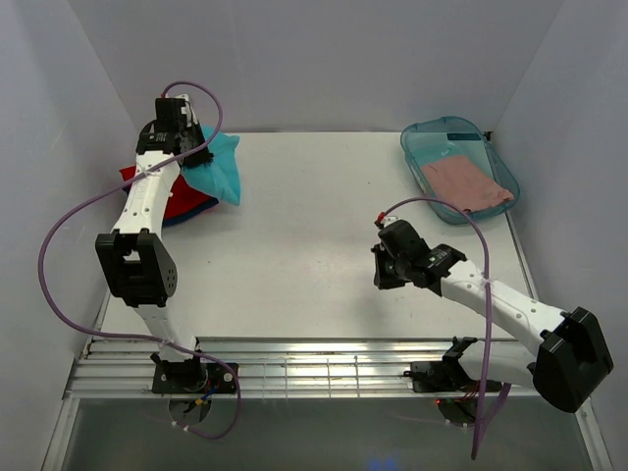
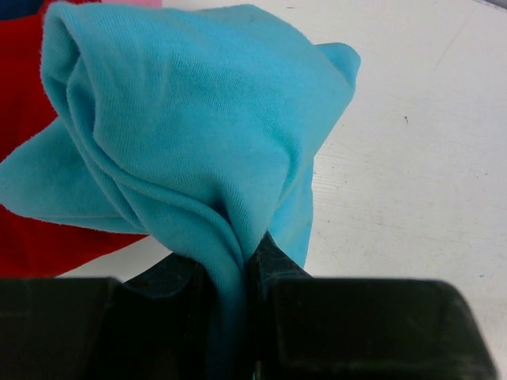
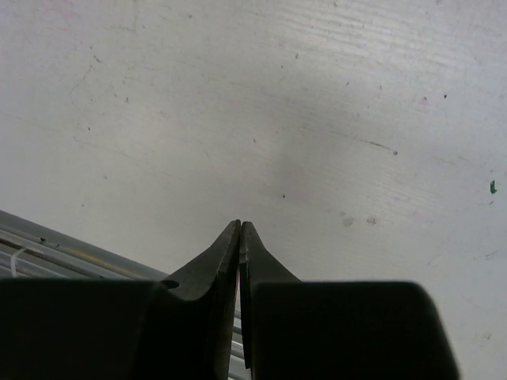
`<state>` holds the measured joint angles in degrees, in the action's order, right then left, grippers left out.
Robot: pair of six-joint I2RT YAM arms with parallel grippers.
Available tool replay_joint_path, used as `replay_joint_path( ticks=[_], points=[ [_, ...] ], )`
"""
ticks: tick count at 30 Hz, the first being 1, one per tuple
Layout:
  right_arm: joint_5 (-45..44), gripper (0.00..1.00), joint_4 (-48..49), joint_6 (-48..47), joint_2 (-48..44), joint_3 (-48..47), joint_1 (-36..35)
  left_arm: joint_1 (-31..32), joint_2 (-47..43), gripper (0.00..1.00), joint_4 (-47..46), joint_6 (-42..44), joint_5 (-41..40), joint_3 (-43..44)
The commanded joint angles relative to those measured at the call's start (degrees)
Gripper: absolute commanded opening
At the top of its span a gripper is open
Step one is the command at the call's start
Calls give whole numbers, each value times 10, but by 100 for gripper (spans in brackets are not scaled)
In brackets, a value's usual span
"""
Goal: Fold and stack the t-shirts
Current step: Put the neatly folded tshirt into the corner of the board with the left arm
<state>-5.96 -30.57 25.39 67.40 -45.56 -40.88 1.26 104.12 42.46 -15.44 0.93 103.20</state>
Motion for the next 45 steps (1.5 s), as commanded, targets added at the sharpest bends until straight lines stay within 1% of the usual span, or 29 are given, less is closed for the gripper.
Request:
replay_joint_path(
  ticks=[1,5,9,15,19,23,24,28,30,32,33,34,35,36,37,38,40,41,43,45],
  points=[
    [3,8,-23,19,-36,23,-2,-42,-2,1,-22,-4,39,30],
    [2,8,-45,33,-80,46,-2,-77,22,1,-36,-18,75,46],
    [-1,8,-66,51,-106,62,-2,-86,42,0,-40,-17,73,62],
    [2,8,-76,70,-133,76,-2,-120,50,0,-50,-31,82,70],
    [3,8,-80,70,-133,74,-2,-148,56,0,-69,-30,84,49],
    [10,8,-80,68,-124,69,-3,-178,41,0,-112,-31,86,-2],
    [12,8,-79,69,-120,68,-3,-185,41,0,-115,-31,100,-8],
    [21,8,-71,72,-109,62,-2,-198,45,1,-120,-9,102,-48],
    [26,8,-66,71,-102,55,-2,-199,52,8,-128,-5,106,-73],
    [29,8,-63,68,-91,49,-2,-201,61,31,-128,-6,98,-82],
    [29,8,-67,65,-87,42,-2,-202,73,48,-123,-10,92,-81],
    [28,8,-69,63,-80,39,-3,-202,80,68,-107,-25,71,-75],
    [28,8,-70,62,-77,36,-3,-202,86,77,-97,-32,59,-68],
    [26,9,-77,60,-75,28,-3,-202,87,98,-91,-36,48,-57],
    [24,18,-78,60,-75,25,-3,-202,79,98,-89,-41,29,-56],
    [20,25,-79,62,-75,21,-3,-202,70,98,-89,-51,18,-53],
    [10,36,-81,63,-81,11,-3,-202,32,98,-97,-58,0,-40],
    [5,37,-82,63,-83,7,-3,-202,18,98,-101,-63,-24,-34],
    [-14,39,-83,63,-87,-12,-4,-201,-13,98,-114,-78,-32,-23],
    [-31,39,-88,61,-86,-29,-3,-195,-62,98,-122,-89,-51,-25]
  ],
)
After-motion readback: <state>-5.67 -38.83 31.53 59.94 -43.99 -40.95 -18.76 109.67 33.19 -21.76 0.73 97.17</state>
